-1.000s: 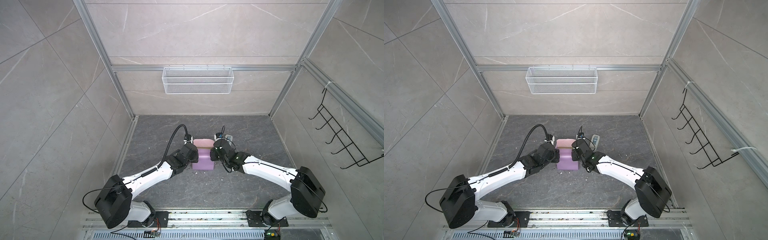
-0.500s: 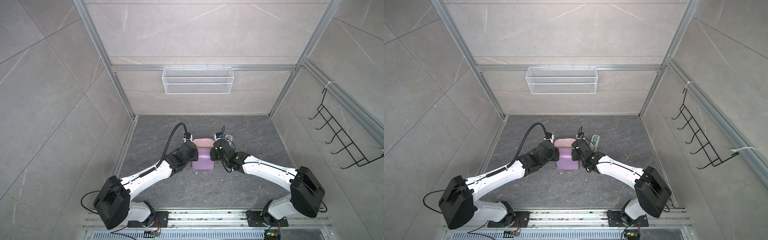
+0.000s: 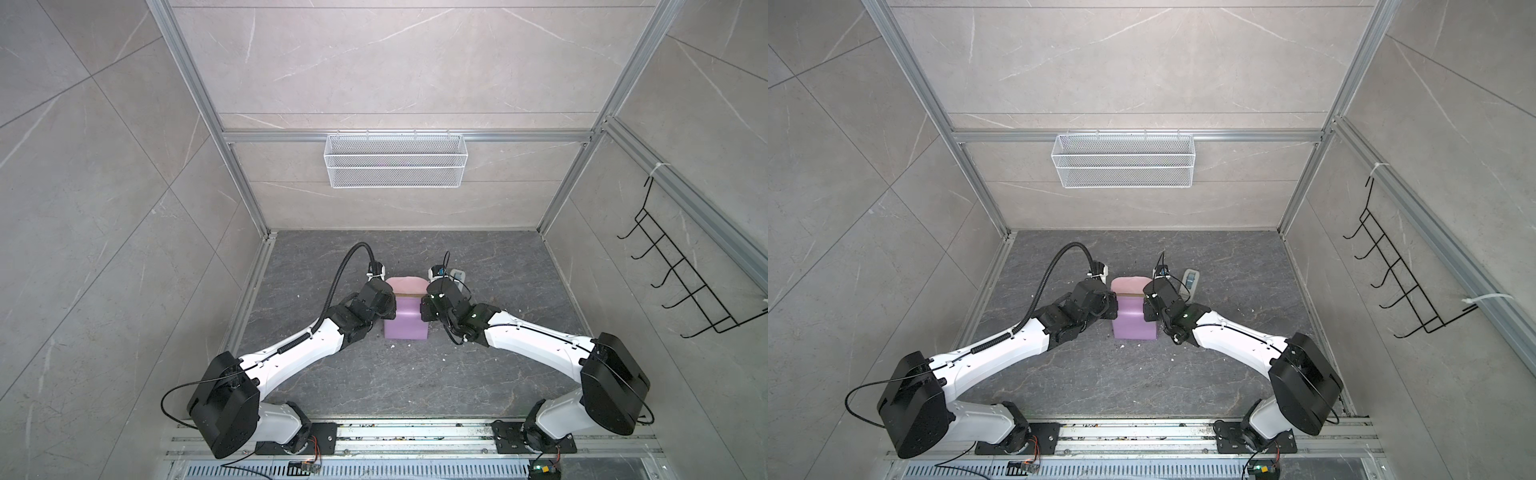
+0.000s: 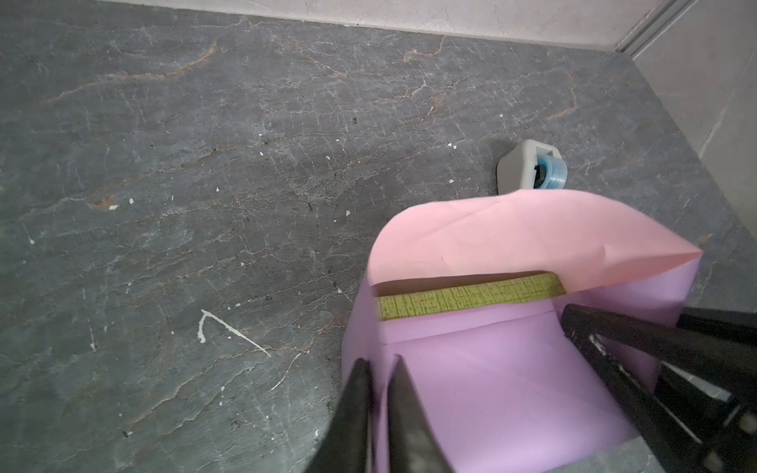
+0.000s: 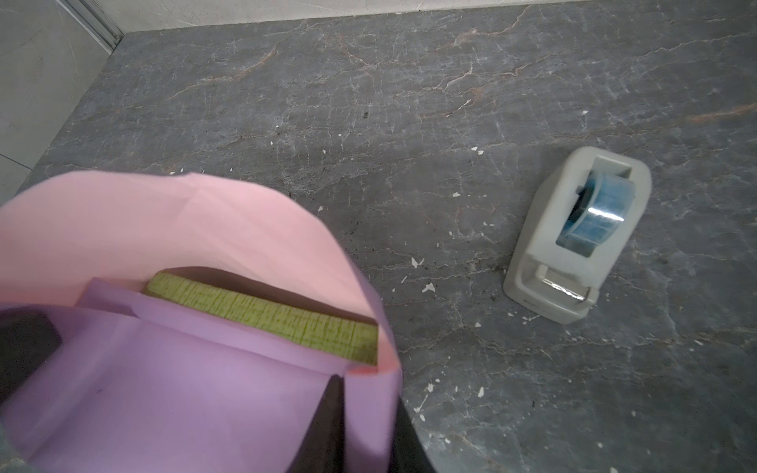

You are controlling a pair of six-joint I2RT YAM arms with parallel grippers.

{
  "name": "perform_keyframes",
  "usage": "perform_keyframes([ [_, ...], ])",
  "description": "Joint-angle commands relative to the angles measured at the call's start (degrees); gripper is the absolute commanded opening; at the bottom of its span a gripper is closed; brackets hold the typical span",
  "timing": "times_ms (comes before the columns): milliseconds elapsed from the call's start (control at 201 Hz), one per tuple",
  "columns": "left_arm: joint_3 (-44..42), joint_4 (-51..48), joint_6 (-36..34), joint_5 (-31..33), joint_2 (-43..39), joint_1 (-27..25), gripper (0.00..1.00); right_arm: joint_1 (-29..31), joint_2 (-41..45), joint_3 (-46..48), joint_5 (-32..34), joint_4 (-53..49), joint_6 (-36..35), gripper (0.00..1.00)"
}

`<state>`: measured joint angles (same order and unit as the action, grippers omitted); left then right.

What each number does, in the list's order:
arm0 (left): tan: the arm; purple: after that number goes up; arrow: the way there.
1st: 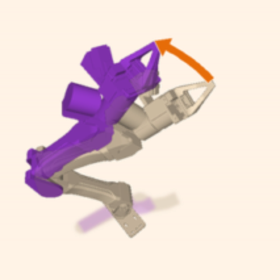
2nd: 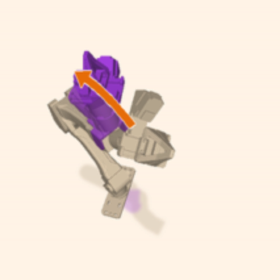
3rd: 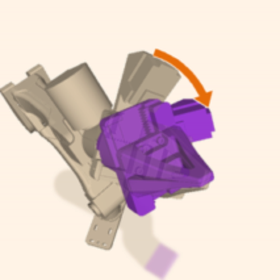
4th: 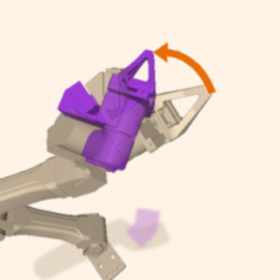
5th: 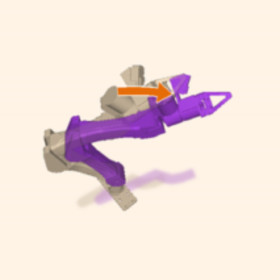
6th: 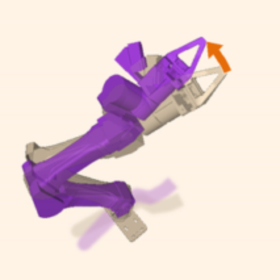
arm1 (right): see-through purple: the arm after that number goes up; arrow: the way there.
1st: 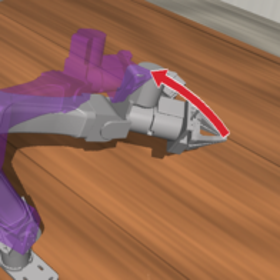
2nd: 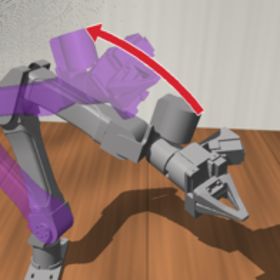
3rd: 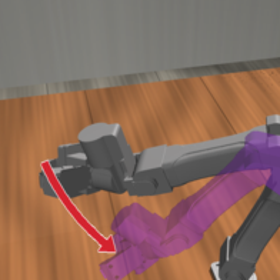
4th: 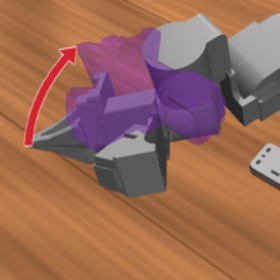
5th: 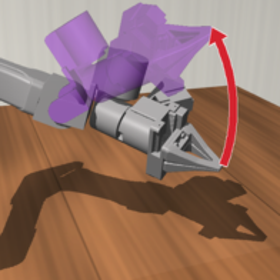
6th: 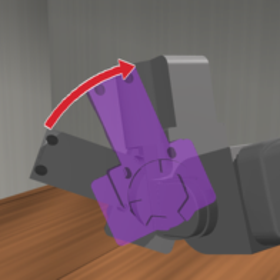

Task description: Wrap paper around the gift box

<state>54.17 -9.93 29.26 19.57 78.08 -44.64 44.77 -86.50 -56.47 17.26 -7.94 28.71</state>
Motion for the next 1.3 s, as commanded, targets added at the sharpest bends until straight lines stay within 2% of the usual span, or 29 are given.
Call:
perform_keyframes([
  [0, 3.13, 0.19, -1.48, 1.59, -0.87, 0.71, 0.23, 0.31, -0.95, 1.58, -0.51, -3.56, 0.21, 0.18],
  [134, 4.16, -0.01, -2.21, 0.97, 0.17, 1.02, 0.23, 0.31, -1.04, 1.79, -0.64, -3.39, 0.39, 0.17],
  [284, 4.05, 0.53, -2.44, 0.55, 0.67, 1.17, 0.0, 0.31, -0.95, 1.89, -0.56, -3.31, 0.59, 0.17],
  [508, 3.76, 0.7, -2.49, 0.57, 0.8, 1.16, 0.0, 0.27, -0.19, 0.98, -0.47, -3.44, 0.3, 0.22],
  [602, 3.79, 0.67, -2.39, 0.39, 0.62, 1.15, 0.0, 0.31, 0.34, -0.23, -0.38, -4.15, 0.13, 0.33],
  [737, 3.83, 0.47, -2.4, 0.71, 0.41, 1.17, 0.0, 0.31, 1.61, -2.02, -0.73, -4.84, 0.21, 0.43],
  [861, 3.69, 0.43, -2.37, 0.91, 0.1, 1.15, 0.0, 0.31, 2.39, -3.52, -1.16, -5.61, 0.37, 0.46],
  [941, 3.61, 0.42, -2.27, 0.81, -0.04, 1.15, 0.0, 0.31, 2.01, -4.07, -1.11, -5.97, 0.66, 0.42],
  [1220, 3.06, 0.61, -2.1, 0.78, -0.65, 1.18, 0.0, 0.31, 0.34, -5.97, 0.24, -7.01, 1.17, 0.13],
  [1295, 2.97, 0.78, -2.0, 0.91, -0.82, 1.18, 0.0, 0.31, -0.31, -7.02, 0.99, -8.08, 1.35, 0.11],
])
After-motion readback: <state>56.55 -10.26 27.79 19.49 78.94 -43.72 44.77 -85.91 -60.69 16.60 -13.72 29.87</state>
